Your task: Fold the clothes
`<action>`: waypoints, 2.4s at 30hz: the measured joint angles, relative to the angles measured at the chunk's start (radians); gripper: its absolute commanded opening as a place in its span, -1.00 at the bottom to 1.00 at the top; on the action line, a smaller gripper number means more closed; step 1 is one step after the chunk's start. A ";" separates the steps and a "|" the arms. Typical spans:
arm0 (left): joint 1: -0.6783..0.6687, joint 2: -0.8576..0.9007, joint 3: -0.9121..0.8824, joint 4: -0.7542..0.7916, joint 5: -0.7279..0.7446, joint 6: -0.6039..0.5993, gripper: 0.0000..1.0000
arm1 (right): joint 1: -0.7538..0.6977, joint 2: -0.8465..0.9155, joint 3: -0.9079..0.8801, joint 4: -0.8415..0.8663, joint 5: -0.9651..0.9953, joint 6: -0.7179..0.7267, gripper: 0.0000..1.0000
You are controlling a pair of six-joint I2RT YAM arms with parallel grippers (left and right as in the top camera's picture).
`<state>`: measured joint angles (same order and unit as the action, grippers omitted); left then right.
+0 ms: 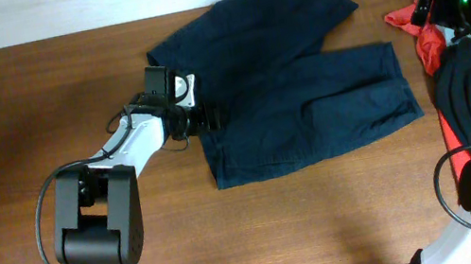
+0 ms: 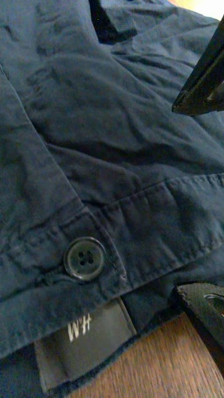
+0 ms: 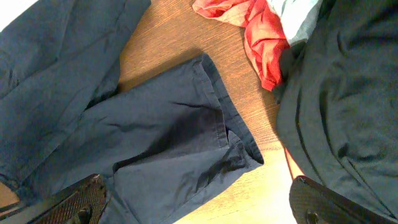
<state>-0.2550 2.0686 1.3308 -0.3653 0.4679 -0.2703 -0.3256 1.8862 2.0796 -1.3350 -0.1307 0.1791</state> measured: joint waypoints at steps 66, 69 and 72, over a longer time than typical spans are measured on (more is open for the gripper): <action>0.062 -0.092 0.039 -0.203 -0.061 0.006 -0.42 | 0.000 0.000 0.000 0.000 0.000 0.000 0.97; 0.062 -0.092 0.039 -0.210 -0.090 0.016 -0.31 | 0.000 0.000 0.000 0.000 0.000 0.000 0.97; 0.062 -0.092 0.039 -0.209 -0.109 0.021 -0.14 | 0.000 0.000 0.000 0.000 0.000 0.000 0.97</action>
<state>-0.1932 1.9770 1.3697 -0.5739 0.3588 -0.2493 -0.3260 1.8862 2.0796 -1.3350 -0.1307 0.1791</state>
